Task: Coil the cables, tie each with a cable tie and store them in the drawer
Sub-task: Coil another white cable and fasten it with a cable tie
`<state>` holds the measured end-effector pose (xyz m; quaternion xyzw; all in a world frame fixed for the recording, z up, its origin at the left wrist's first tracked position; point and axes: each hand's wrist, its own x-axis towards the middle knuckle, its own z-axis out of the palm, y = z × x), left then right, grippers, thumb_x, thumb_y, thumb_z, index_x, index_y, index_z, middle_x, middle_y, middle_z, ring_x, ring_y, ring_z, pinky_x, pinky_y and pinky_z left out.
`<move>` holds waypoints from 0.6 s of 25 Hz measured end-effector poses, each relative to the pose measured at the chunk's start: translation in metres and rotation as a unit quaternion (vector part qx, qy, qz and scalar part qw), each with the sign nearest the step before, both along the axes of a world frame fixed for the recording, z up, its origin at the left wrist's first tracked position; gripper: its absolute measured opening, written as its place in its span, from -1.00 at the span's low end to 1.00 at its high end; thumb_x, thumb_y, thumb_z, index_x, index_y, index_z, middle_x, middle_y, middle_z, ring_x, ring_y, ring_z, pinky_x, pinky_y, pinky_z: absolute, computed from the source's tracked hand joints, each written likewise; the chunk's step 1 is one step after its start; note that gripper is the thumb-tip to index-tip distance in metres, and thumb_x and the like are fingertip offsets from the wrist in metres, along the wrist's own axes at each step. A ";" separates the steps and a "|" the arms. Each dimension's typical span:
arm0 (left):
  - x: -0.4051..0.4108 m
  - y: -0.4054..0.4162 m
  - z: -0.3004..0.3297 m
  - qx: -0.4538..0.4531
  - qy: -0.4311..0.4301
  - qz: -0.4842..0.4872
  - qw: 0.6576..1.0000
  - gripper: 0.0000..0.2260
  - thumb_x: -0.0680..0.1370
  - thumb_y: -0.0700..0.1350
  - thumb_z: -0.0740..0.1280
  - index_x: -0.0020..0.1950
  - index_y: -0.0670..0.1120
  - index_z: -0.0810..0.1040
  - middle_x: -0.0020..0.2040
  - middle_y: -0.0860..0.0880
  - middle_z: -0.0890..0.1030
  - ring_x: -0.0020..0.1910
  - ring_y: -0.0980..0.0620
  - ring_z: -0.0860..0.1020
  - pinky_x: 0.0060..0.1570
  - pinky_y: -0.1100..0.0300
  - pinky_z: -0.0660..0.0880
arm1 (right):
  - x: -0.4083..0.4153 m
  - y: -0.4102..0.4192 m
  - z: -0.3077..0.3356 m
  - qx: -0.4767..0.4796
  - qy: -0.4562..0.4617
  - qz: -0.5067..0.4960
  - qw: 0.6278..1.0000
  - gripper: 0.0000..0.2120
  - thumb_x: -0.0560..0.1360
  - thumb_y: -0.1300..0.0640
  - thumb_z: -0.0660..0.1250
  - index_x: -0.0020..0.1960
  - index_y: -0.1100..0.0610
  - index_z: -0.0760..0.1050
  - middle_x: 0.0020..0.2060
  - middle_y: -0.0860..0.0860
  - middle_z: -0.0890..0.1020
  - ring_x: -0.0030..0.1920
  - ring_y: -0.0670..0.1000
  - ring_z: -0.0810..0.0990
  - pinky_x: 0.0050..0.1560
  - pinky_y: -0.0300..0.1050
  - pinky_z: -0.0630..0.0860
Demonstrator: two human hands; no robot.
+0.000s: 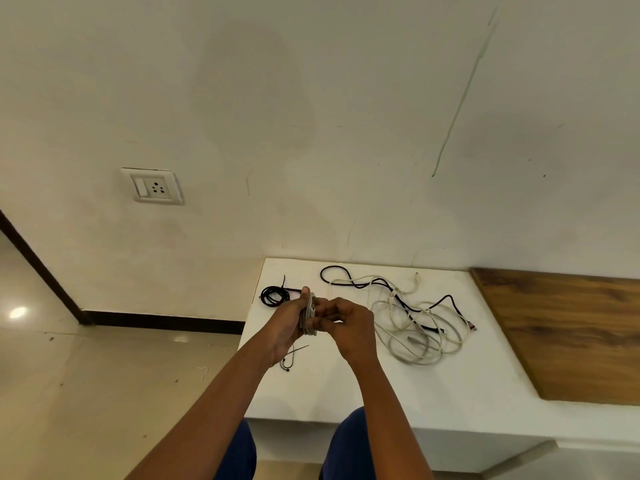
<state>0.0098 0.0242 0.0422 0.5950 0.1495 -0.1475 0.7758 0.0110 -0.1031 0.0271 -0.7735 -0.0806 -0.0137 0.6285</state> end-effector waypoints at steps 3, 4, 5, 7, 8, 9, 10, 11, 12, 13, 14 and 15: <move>0.001 0.005 -0.013 0.012 -0.008 -0.010 1.000 -0.59 0.65 0.08 0.06 -0.01 -0.14 0.59 -0.29 0.02 0.65 -0.38 0.15 0.55 -0.21 0.23 0.44 | 0.000 0.001 -0.011 0.042 0.040 0.023 0.998 -0.82 0.34 0.32 0.48 -0.16 0.07 0.69 -0.24 -0.10 0.71 -0.13 -0.04 0.69 -0.06 -0.20 0.61; 0.001 0.006 -0.016 0.020 -0.007 -0.013 1.000 -0.60 0.65 0.08 0.06 -0.02 -0.13 0.61 -0.29 0.01 0.64 -0.35 0.13 0.54 -0.19 0.22 0.44 | -0.001 0.002 -0.015 0.058 0.054 0.029 0.996 -0.84 0.36 0.33 0.46 -0.11 0.13 0.69 -0.21 -0.06 0.71 -0.09 0.03 0.69 -0.05 -0.15 0.62; 0.001 0.008 -0.020 0.024 -0.004 -0.014 1.000 -0.61 0.64 0.07 0.08 -0.03 -0.12 0.62 -0.28 0.00 0.64 -0.32 0.11 0.54 -0.17 0.22 0.45 | -0.002 0.004 -0.019 0.068 0.064 0.031 0.995 -0.84 0.37 0.34 0.45 -0.09 0.15 0.68 -0.20 -0.05 0.70 -0.06 0.06 0.69 -0.05 -0.12 0.63; 0.000 0.009 -0.027 0.007 0.012 -0.005 1.000 -0.65 0.64 0.05 0.12 -0.05 -0.11 0.63 -0.25 -0.02 0.64 -0.28 0.09 0.55 -0.14 0.19 0.47 | -0.003 0.009 -0.025 0.057 0.063 0.007 0.996 -0.84 0.36 0.30 0.48 -0.11 0.10 0.67 -0.19 -0.11 0.67 -0.09 -0.04 0.67 -0.04 -0.12 0.61; -0.001 0.010 -0.030 -0.010 0.024 0.005 1.000 -0.67 0.63 0.03 0.13 -0.03 -0.12 0.62 -0.24 -0.03 0.65 -0.28 0.07 0.57 -0.13 0.18 0.49 | -0.004 0.012 -0.026 0.029 0.047 -0.020 0.998 -0.83 0.33 0.25 0.51 -0.14 0.04 0.65 -0.19 -0.17 0.64 -0.14 -0.15 0.64 -0.08 -0.19 0.58; -0.001 0.011 -0.032 -0.027 0.034 0.014 0.999 -0.69 0.63 0.02 0.14 0.00 -0.13 0.60 -0.23 -0.04 0.66 -0.29 0.06 0.60 -0.12 0.17 0.51 | -0.005 0.013 -0.026 -0.013 0.025 -0.051 0.998 -0.80 0.30 0.20 0.54 -0.16 -0.04 0.62 -0.18 -0.22 0.58 -0.20 -0.21 0.58 -0.15 -0.27 0.52; -0.001 0.012 -0.035 -0.039 0.039 0.017 0.998 -0.69 0.63 0.00 0.14 0.03 -0.15 0.59 -0.23 -0.06 0.67 -0.29 0.05 0.62 -0.13 0.16 0.54 | -0.004 0.013 -0.026 -0.059 0.004 -0.079 0.995 -0.74 0.27 0.15 0.55 -0.15 -0.11 0.57 -0.16 -0.24 0.52 -0.21 -0.21 0.52 -0.21 -0.31 0.45; 0.000 0.013 -0.037 -0.045 0.040 0.012 0.998 -0.68 0.63 -0.02 0.12 0.05 -0.18 0.59 -0.21 -0.08 0.68 -0.28 0.03 0.64 -0.16 0.16 0.55 | -0.002 0.013 -0.027 -0.088 -0.010 -0.093 0.992 -0.68 0.26 0.14 0.55 -0.09 -0.13 0.53 -0.10 -0.24 0.47 -0.17 -0.18 0.48 -0.21 -0.30 0.41; 0.000 0.014 -0.038 -0.044 0.041 0.004 0.998 -0.68 0.63 -0.03 0.12 0.07 -0.20 0.58 -0.17 -0.10 0.69 -0.26 0.01 0.64 -0.20 0.17 0.56 | -0.001 0.012 -0.029 -0.092 -0.010 -0.084 0.992 -0.60 0.26 0.14 0.54 0.01 -0.12 0.50 -0.03 -0.24 0.42 -0.09 -0.15 0.45 -0.15 -0.27 0.41; 0.001 0.014 -0.038 -0.039 0.042 -0.003 0.998 -0.68 0.62 -0.04 0.12 0.07 -0.20 0.57 -0.14 -0.11 0.68 -0.25 0.00 0.64 -0.24 0.17 0.56 | 0.000 0.010 -0.031 -0.073 0.011 -0.050 0.996 -0.52 0.28 0.15 0.53 0.13 -0.11 0.47 0.05 -0.22 0.40 0.02 -0.13 0.43 -0.06 -0.25 0.43; 0.002 0.013 -0.038 -0.028 0.045 -0.010 0.999 -0.69 0.61 -0.04 0.12 0.05 -0.19 0.58 -0.14 -0.09 0.68 -0.27 0.02 0.62 -0.27 0.18 0.55 | 0.001 0.010 -0.033 -0.041 0.046 0.003 0.998 -0.44 0.32 0.15 0.51 0.24 -0.12 0.42 0.14 -0.22 0.39 0.12 -0.15 0.41 0.04 -0.25 0.44; 0.003 0.011 -0.039 -0.011 0.050 -0.018 0.999 -0.70 0.61 -0.04 0.12 -0.01 -0.15 0.59 -0.18 -0.07 0.67 -0.30 0.04 0.60 -0.27 0.19 0.55 | 0.001 0.010 -0.035 -0.010 0.085 0.060 0.995 -0.41 0.37 0.16 0.48 0.31 -0.15 0.37 0.20 -0.23 0.39 0.19 -0.18 0.40 0.09 -0.30 0.43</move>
